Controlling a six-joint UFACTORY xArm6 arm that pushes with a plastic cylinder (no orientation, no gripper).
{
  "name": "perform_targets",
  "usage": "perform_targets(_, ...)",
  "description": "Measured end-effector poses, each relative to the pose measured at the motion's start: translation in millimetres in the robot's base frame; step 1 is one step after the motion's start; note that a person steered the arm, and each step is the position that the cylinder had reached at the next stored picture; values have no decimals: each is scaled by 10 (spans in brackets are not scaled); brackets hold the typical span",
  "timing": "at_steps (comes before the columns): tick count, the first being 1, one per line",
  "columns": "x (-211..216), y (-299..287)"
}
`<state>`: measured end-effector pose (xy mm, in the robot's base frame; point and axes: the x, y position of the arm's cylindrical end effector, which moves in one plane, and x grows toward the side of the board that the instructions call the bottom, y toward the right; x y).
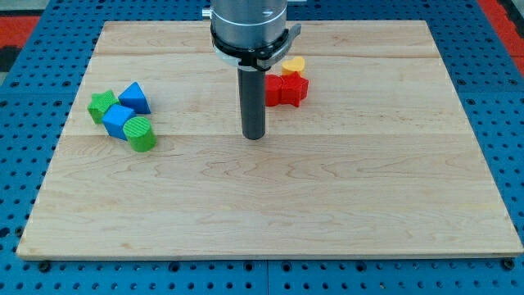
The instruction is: Separate yellow hexagon from the red circle
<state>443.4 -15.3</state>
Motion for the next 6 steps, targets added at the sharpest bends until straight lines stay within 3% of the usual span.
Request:
perform_targets(2,281,-1)
perform_targets(3,-409,-58)
perform_targets(4,-838,95)
perform_targets(6,-1579,-394)
